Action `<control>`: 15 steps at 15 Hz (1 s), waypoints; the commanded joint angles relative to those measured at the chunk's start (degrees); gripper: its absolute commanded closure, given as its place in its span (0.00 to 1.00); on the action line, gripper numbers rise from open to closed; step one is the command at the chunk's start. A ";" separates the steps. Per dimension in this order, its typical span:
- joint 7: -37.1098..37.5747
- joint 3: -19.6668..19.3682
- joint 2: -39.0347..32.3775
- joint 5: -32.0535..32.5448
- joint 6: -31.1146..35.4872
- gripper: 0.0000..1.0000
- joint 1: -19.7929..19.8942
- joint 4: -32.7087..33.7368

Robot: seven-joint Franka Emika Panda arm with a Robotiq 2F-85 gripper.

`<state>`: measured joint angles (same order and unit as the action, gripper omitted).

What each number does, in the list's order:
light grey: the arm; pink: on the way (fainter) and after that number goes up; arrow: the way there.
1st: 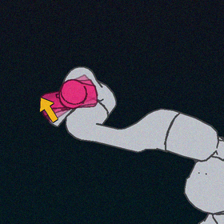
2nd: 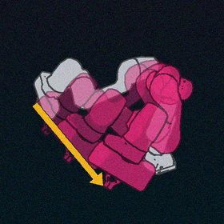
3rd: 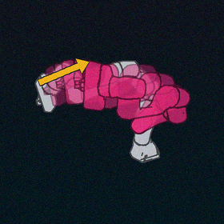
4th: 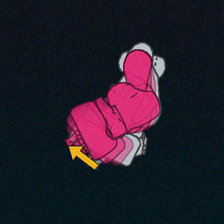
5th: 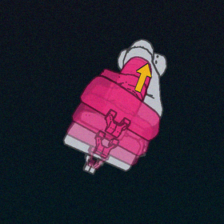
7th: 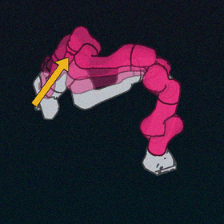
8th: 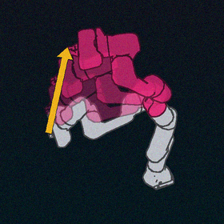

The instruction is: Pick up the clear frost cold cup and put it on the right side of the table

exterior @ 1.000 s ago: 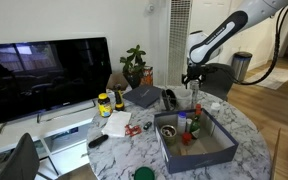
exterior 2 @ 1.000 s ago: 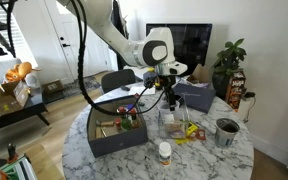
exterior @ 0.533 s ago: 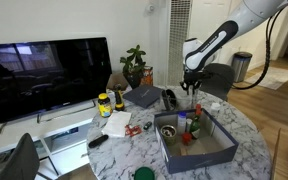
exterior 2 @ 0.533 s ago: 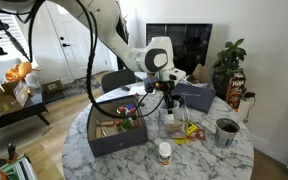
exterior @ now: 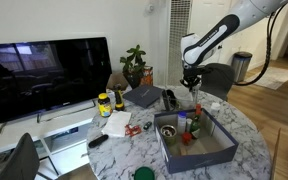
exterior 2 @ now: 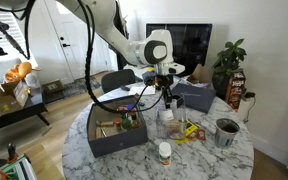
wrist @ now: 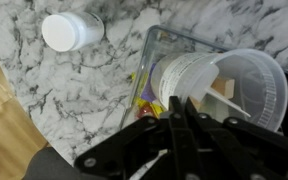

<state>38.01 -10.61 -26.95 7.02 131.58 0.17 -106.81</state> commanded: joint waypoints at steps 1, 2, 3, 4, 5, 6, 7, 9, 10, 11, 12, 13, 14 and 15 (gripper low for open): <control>-3.97 0.56 10.47 -1.80 -0.54 0.99 0.55 -5.84; -4.95 0.98 13.59 -3.80 2.64 0.99 1.53 -7.88; -4.67 0.79 16.07 -5.42 3.87 0.99 2.08 -9.08; -4.37 0.48 18.81 -7.11 4.33 0.99 2.69 -10.39; -2.88 -0.38 21.34 -8.02 4.68 0.99 3.39 -12.09; -0.03 -1.71 23.60 -6.75 4.38 0.99 3.93 -13.79; 0.32 -2.35 25.23 -7.39 4.81 0.99 5.49 -15.86; -0.73 -3.60 27.55 -10.82 6.75 0.99 8.70 -20.53; -2.09 -4.27 28.32 -13.53 8.05 0.99 10.22 -23.01; -3.17 -4.92 28.49 -16.37 9.95 0.99 11.54 -25.68; -4.74 -5.54 28.30 -19.88 12.33 0.99 12.74 -28.37; -6.46 -6.03 28.00 -23.73 14.28 0.99 13.70 -30.57; -8.85 -6.47 27.43 -28.27 16.44 0.99 14.61 -32.57; -10.93 -6.68 27.18 -32.86 17.85 0.99 15.23 -34.16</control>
<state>32.19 -16.83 -0.68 -15.24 144.26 13.55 -134.69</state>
